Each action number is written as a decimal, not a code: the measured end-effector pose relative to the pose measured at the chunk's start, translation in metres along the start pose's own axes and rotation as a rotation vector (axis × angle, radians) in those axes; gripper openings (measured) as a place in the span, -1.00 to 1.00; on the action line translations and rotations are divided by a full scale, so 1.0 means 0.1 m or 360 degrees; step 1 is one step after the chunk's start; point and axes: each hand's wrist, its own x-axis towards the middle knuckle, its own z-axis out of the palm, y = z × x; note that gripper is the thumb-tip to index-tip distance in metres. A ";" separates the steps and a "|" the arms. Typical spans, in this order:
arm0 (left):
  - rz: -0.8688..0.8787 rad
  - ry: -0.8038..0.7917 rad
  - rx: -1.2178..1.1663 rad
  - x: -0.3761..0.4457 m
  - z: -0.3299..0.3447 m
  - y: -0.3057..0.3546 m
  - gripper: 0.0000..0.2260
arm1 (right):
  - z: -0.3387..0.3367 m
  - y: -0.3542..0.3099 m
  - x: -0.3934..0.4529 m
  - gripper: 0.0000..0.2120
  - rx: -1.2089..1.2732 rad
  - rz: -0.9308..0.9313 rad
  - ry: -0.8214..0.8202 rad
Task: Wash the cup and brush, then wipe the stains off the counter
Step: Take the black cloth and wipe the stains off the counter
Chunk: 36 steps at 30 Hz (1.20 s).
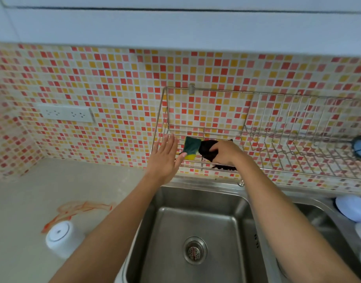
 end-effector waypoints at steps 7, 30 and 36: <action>0.0003 0.0111 -0.0144 -0.23 0.05 0.00 -0.28 | -0.05 0.17 -0.21 -0.85 0.1133 0.0300 0.0679; -0.0972 0.0605 -0.1097 -2.83 0.61 -2.23 -0.29 | 2.85 -2.44 -1.08 -0.67 0.1033 -0.0056 -0.0172; -0.1010 0.0259 -0.1452 -3.02 1.03 -2.51 -0.20 | 3.62 -2.61 -1.14 -0.48 0.0096 -0.0365 -0.0186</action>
